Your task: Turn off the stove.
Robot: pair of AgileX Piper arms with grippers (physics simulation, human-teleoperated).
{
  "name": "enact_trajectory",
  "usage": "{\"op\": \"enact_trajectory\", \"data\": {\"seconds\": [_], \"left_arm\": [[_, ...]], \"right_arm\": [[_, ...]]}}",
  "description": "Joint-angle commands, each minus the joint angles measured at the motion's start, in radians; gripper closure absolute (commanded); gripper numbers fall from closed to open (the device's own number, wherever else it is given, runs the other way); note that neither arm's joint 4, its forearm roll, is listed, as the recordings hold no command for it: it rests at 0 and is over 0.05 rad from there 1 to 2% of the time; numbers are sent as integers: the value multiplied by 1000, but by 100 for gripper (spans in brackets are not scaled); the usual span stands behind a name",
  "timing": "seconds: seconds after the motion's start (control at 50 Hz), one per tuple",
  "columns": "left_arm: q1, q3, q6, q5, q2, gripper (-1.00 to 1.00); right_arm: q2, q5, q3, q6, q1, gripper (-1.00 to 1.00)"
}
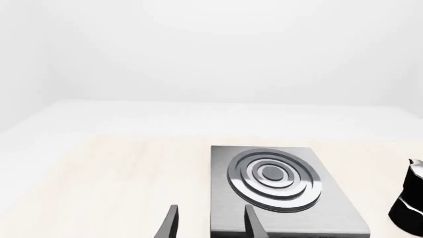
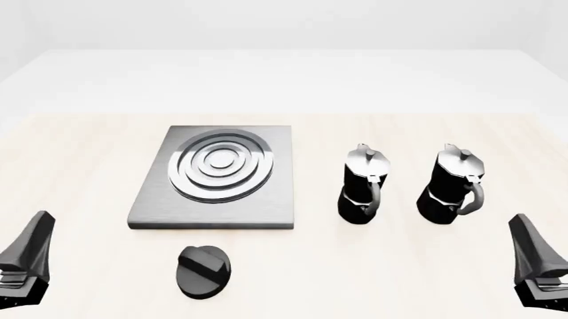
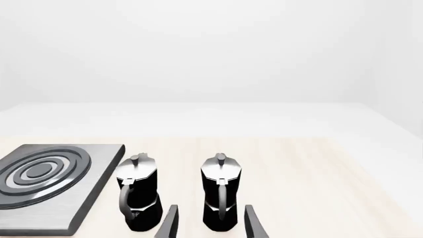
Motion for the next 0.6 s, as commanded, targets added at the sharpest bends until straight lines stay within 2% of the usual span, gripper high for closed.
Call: {"op": "enact_trajectory", "data": {"seconds": [0.02, 0.4, 0.48, 0.52, 0.54, 0.58, 0.6], "left_arm": [[-3, 23, 23, -27, 7, -100], [-2, 19, 24, -39, 15, -100], [-13, 1, 26, -65, 67, -100], [-20, -4, 52, -68, 73, -100], [9, -37, 13, -110, 169, -100], [1, -49, -7, -136, 223, -100], [2, -62, 14, -133, 223, -100]], "right_arm": [[4, 3, -2, -1, 0, -100], [34, -27, 2, -5, 4, -100], [47, -40, 2, -6, 7, -100], [51, -44, 2, -6, 7, -100], [60, -53, 2, -6, 6, -100], [64, -56, 3, -6, 6, -100], [65, -59, 2, -5, 5, -100]]}}
